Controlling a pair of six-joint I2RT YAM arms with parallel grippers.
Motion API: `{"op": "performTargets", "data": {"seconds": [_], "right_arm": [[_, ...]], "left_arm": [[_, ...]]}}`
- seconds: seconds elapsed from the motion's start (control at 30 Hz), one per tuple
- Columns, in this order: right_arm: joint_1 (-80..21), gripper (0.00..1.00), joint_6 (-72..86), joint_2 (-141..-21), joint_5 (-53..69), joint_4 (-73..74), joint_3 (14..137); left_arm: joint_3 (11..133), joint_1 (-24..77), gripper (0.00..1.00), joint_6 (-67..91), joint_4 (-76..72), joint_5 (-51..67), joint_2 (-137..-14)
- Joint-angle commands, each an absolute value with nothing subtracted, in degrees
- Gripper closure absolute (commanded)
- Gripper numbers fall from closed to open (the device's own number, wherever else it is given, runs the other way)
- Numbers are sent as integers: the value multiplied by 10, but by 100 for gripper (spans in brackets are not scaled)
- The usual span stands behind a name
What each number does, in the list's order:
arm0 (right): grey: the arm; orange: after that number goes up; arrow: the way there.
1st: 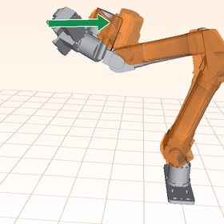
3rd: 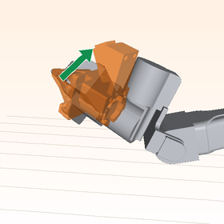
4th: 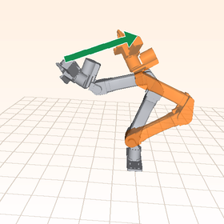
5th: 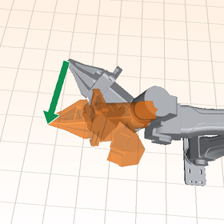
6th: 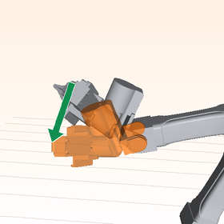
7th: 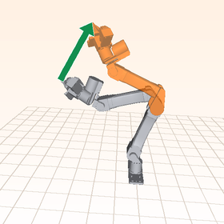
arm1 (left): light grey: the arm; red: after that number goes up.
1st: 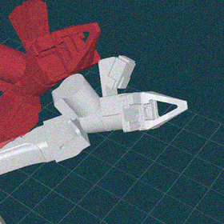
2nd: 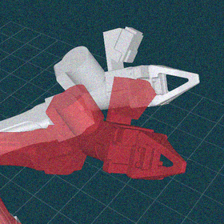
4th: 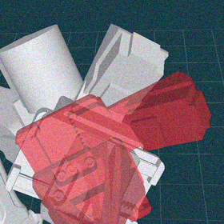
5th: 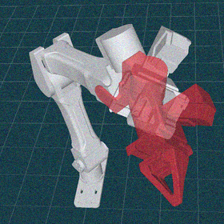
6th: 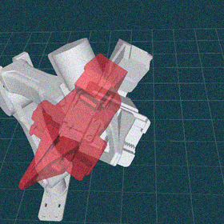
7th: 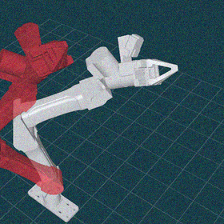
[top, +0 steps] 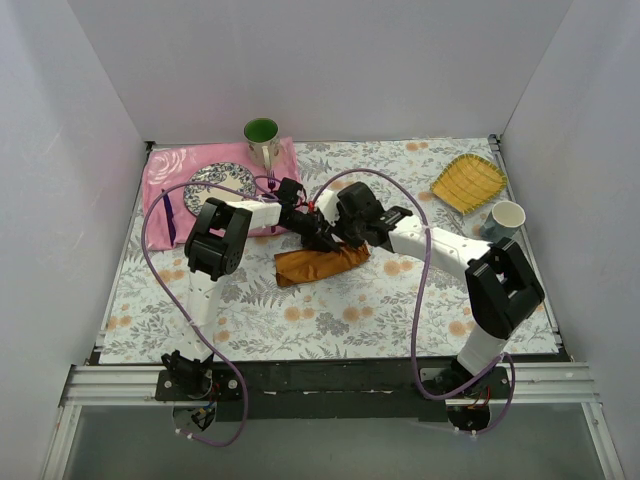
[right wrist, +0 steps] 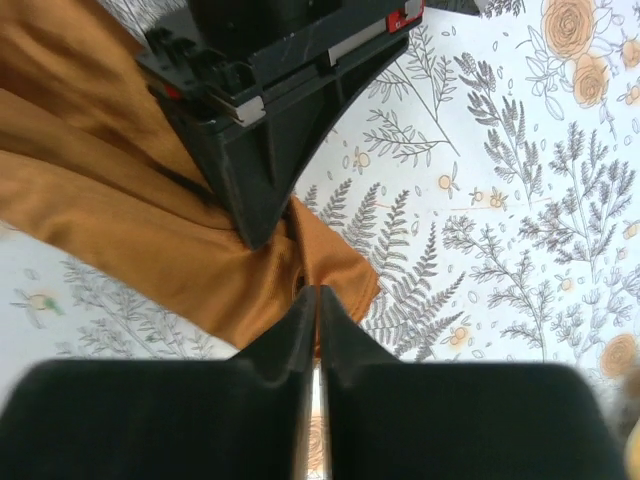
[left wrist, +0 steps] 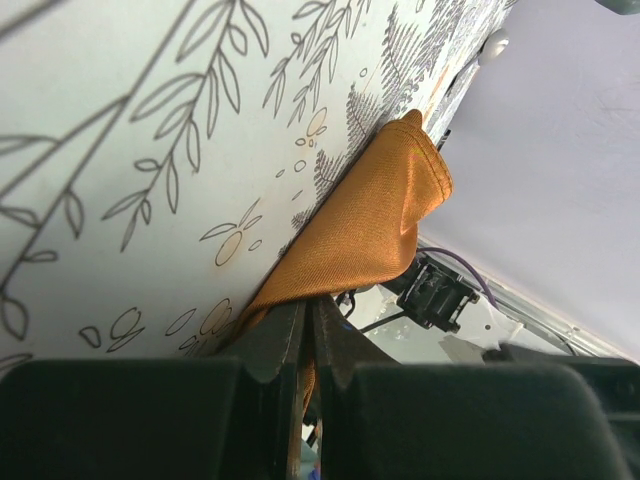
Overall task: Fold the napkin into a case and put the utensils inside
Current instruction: Stuff the top corner of the smaller-rectangle-folded napkin into the folded napkin.
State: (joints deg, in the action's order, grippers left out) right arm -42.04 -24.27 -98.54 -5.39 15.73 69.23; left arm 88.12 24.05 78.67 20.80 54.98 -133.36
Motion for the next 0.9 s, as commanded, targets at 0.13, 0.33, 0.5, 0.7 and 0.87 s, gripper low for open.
{"op": "performTargets", "data": {"seconds": [0.13,0.33,0.5,0.7,0.87], "right_arm": [[-445,76,-260,-960,-63,147,666],[-454,46,-283,-984,-124,110,649],[-455,44,-295,-996,-141,78,630],[-456,44,-304,-1012,-160,45,615],[-459,46,-316,-1021,-184,5,600]], "left_arm": [[860,228,100,793,230,509,-1350],[861,228,100,792,230,509,-1346],[859,228,100,792,231,509,-1345],[860,228,100,789,233,509,-1344],[861,227,100,788,235,509,-1345]]}}
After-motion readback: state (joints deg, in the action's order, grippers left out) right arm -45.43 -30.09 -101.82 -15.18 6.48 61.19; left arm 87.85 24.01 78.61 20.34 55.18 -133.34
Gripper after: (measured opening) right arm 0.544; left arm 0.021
